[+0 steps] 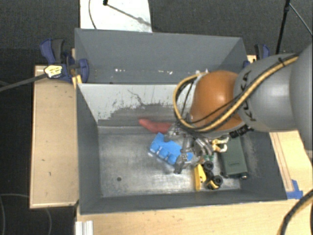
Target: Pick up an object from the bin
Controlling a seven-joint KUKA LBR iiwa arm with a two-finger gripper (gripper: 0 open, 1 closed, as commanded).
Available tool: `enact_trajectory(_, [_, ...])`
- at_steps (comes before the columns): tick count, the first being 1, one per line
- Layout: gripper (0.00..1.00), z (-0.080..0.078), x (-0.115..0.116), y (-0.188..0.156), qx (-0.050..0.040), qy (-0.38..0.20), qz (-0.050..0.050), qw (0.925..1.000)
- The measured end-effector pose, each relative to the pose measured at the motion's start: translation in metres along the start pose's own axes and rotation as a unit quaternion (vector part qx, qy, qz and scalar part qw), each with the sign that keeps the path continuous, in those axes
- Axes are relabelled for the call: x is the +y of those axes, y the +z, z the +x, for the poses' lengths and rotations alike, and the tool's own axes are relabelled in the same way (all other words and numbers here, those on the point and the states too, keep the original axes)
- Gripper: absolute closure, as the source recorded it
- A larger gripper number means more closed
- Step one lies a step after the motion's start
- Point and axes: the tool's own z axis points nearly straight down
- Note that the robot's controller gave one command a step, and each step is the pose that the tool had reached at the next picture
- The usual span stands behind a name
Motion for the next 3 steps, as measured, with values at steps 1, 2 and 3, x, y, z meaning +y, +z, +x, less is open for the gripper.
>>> enact_trajectory(1, [0.00,-0.005,-0.015,0.007,0.0004,0.001,0.000,1.0000])
enact_trajectory(2, [0.00,-0.015,-0.025,0.011,-0.0007,0.003,0.001,1.0000])
enact_trajectory(3, [1.00,-0.033,-0.019,0.031,-0.0004,-0.118,0.001,0.9930])
